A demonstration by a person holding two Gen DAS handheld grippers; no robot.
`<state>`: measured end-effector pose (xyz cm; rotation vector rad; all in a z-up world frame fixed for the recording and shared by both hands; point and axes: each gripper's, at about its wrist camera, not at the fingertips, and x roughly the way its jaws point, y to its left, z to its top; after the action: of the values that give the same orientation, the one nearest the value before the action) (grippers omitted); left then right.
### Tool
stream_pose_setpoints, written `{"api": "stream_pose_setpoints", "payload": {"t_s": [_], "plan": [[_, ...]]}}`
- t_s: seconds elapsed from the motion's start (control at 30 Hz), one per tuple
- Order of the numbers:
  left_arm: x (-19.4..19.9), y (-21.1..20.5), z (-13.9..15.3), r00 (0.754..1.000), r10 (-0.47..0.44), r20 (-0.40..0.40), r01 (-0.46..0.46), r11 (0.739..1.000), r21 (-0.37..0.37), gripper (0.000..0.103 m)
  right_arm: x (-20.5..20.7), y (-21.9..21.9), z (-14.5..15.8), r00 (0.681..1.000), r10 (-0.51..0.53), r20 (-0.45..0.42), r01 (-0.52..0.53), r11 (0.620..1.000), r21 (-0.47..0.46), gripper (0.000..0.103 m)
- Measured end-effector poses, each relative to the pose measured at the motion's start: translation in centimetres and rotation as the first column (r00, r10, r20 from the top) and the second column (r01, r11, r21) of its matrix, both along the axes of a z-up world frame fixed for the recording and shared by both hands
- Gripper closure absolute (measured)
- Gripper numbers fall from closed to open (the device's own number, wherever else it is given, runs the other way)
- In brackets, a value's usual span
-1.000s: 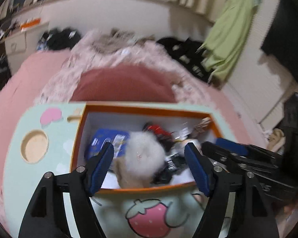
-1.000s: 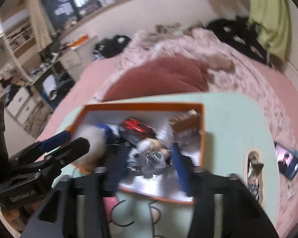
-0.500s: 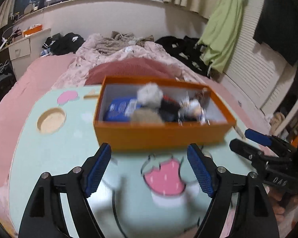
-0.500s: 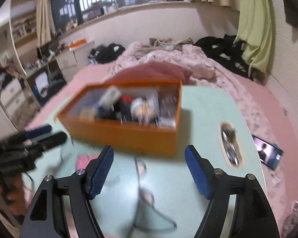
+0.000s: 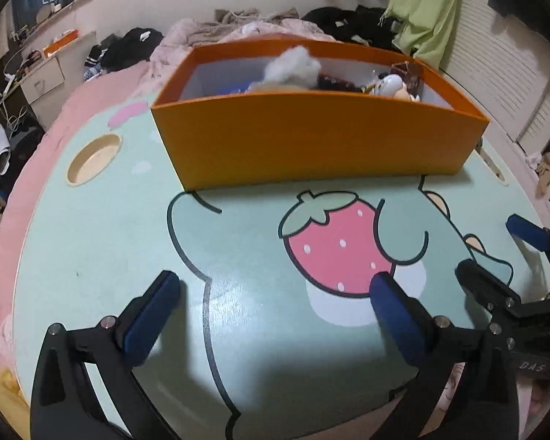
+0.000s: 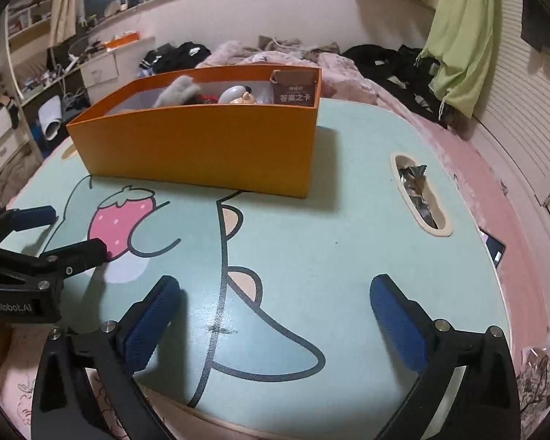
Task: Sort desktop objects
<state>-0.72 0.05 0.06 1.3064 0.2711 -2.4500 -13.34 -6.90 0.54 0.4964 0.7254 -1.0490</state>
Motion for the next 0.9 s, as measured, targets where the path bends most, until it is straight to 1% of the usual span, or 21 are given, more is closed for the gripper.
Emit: {"api": "stream_pose_setpoints", "payload": {"t_s": [0.13,0.9], "plan": [[-0.08,-0.03,-0.5,1.0,-0.005,-0.001,0.005,1.0,0.003,0.0,-0.03,0.11,-0.04,1.0,0.0,0.0,0.0,1.0,-0.001,0.0],[-0.22,-0.44,0.47,1.0,-0.023,-0.001,0.023,1.0,0.0,0.0,0.01,0.22,-0.05,1.0,0.0,-0.001,0.0,1.0,-0.001,0.0]]}}
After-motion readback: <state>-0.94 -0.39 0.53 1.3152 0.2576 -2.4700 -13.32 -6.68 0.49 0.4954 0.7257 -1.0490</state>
